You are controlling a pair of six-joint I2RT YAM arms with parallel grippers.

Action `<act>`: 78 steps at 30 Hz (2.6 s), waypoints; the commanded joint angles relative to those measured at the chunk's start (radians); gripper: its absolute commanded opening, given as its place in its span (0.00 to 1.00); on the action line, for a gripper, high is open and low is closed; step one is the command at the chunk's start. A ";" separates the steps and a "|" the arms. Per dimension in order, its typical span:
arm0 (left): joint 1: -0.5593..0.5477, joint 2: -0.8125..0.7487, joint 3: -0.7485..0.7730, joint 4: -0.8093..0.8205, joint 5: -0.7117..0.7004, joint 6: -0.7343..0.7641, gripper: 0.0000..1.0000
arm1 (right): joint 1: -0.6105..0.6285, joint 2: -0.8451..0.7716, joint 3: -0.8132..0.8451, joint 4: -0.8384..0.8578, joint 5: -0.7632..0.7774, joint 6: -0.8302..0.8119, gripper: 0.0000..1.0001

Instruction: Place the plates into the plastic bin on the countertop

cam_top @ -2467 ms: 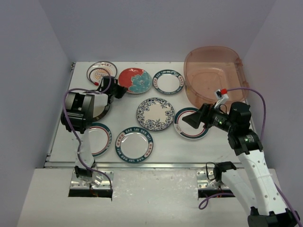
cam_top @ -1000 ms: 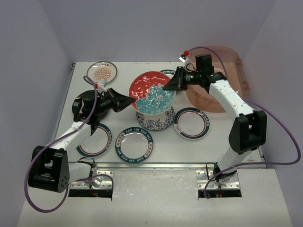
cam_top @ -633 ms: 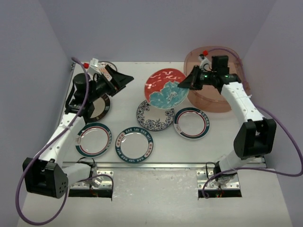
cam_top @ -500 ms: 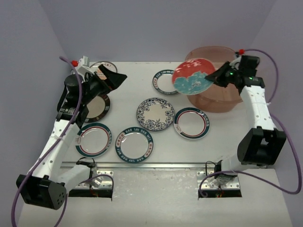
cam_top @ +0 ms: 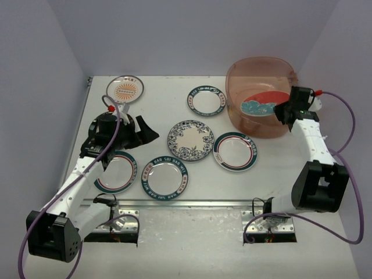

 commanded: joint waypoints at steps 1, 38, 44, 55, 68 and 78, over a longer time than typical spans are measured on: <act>0.002 -0.079 0.003 0.058 0.058 0.027 1.00 | 0.075 0.035 0.104 0.277 0.095 0.062 0.00; 0.002 -0.166 -0.102 0.042 0.135 0.018 1.00 | 0.185 0.401 0.188 0.449 0.378 0.100 0.26; 0.002 -0.169 -0.102 0.035 0.123 0.016 1.00 | 0.185 0.400 0.250 0.295 0.304 0.092 0.98; 0.003 -0.068 -0.090 0.035 0.077 -0.005 1.00 | 0.182 0.497 0.486 -0.099 0.035 0.125 0.99; 0.002 0.013 -0.021 0.068 0.023 -0.057 1.00 | 0.179 0.496 0.518 -0.310 -0.056 0.142 0.99; -0.029 0.380 0.174 0.202 -0.006 -0.100 1.00 | 0.243 0.129 0.268 0.018 -0.147 -0.017 0.99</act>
